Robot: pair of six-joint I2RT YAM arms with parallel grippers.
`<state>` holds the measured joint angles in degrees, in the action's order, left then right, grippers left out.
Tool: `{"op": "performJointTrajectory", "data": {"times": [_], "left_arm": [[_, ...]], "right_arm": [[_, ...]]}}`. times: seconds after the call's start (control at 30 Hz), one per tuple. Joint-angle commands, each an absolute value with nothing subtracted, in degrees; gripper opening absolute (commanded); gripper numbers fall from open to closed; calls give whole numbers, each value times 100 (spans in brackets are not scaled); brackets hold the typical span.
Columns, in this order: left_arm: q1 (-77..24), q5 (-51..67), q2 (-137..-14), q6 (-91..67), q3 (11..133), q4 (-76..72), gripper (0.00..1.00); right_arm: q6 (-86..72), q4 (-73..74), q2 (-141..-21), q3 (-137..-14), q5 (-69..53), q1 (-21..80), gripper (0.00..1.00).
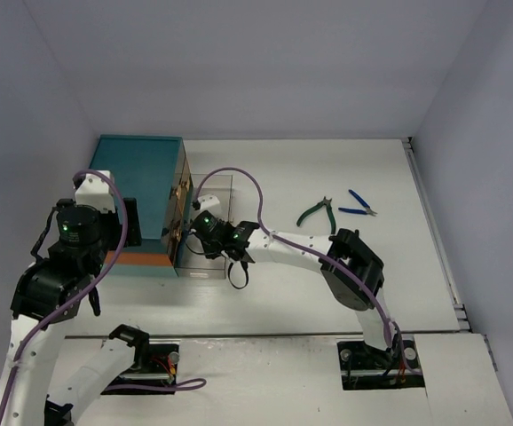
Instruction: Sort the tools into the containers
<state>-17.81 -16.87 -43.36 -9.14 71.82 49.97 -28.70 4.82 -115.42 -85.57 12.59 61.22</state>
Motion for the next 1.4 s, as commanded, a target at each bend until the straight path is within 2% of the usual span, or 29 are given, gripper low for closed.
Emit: {"op": "performJointTrajectory", "data": {"times": [0.0,0.2,0.33,0.43,0.7,0.83,1.13,1.37], "left_arm": [[-1749,-1791,-4458,-844,7288,4779,81],[-1750,-1758,-4473,-860,7348,4791,81],[-1751,-1736,-4458,-876,7365,4792,81],[-1749,-1693,-4465,-910,7373,4799,81],[-1749,-1670,-4456,-923,7374,4807,81],[-1749,-1685,-4441,-914,7368,4808,81],[-1749,-1701,-4447,-949,7339,4808,81],[-1749,-1758,-4502,-949,7356,4797,81]], "right_arm": [[-3015,53,-11132,-8457,1736,6113,25],[-2842,73,-10355,-8079,2091,5747,40],[-2724,120,-9649,-7612,2183,5098,41],[-2472,180,-9266,-7098,2044,4231,41],[-1943,211,-9236,-6329,1328,2350,42],[-1824,205,-9506,-6165,1117,1800,42],[-1709,198,-10149,-6038,812,1308,40],[-1580,158,-10472,-6049,657,1209,26]]}}
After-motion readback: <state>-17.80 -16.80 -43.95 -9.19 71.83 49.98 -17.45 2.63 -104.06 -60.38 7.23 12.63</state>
